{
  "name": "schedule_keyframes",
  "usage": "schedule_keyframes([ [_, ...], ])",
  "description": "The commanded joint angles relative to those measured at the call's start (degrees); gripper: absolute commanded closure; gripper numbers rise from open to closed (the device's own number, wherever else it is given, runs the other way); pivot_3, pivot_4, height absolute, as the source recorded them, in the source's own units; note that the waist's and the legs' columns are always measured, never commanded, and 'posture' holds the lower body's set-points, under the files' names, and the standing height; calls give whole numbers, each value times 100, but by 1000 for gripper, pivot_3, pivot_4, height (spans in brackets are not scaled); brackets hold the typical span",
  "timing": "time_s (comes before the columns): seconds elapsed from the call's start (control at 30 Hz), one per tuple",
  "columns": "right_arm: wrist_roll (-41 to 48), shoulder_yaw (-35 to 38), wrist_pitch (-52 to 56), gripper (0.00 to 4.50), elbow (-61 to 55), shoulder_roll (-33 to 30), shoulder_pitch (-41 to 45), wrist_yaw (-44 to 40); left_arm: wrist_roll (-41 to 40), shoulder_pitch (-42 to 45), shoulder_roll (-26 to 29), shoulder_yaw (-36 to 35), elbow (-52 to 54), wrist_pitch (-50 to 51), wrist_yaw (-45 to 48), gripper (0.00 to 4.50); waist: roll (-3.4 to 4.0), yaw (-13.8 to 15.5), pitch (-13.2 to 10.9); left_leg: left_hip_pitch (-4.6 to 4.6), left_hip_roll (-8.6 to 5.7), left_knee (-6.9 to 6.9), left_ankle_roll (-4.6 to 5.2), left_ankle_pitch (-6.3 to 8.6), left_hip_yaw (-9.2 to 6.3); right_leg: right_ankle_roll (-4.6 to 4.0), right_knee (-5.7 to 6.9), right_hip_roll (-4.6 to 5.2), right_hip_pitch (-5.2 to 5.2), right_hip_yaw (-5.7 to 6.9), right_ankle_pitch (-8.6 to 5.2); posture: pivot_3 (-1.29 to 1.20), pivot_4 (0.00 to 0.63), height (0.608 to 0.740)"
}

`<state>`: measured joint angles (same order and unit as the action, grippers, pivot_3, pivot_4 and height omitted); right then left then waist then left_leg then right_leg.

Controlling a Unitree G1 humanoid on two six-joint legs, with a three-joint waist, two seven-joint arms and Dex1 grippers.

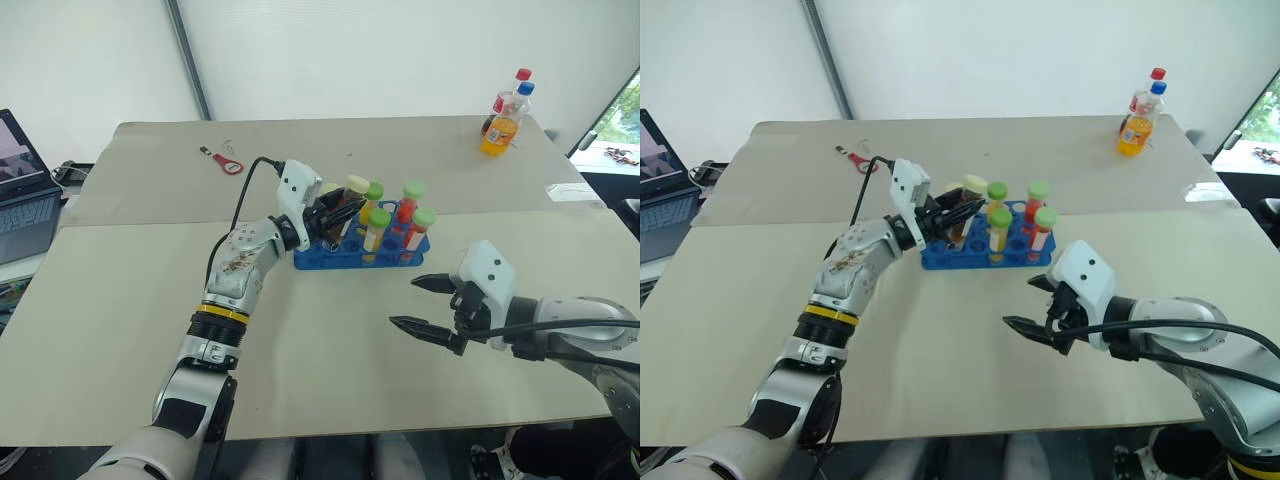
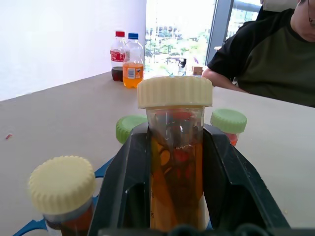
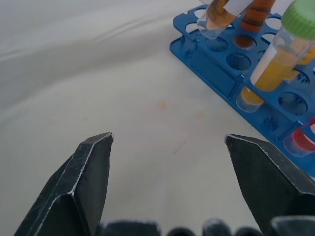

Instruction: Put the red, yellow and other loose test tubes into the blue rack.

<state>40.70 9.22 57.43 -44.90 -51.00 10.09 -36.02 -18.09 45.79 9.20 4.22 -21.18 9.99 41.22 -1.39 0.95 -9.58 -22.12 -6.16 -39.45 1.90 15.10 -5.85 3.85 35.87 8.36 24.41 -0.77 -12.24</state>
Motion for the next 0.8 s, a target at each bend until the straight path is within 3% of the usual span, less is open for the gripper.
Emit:
schedule_keyframes([
  [0.03,130,236,86,458,-286,-46,-44,137,157,155,-156,-115,-201,-506,-173,3611,0,2,0,-2,0,-3,0,0,0,0,0,0,0,1,0,0,150,740],
  [0.8,86,184,80,458,-155,183,111,852,911,42,-694,-142,-1781,-2133,-831,3611,-1,17,1,-6,-4,-35,31,18,0,14,1,0,-11,0,8,0,150,740],
])
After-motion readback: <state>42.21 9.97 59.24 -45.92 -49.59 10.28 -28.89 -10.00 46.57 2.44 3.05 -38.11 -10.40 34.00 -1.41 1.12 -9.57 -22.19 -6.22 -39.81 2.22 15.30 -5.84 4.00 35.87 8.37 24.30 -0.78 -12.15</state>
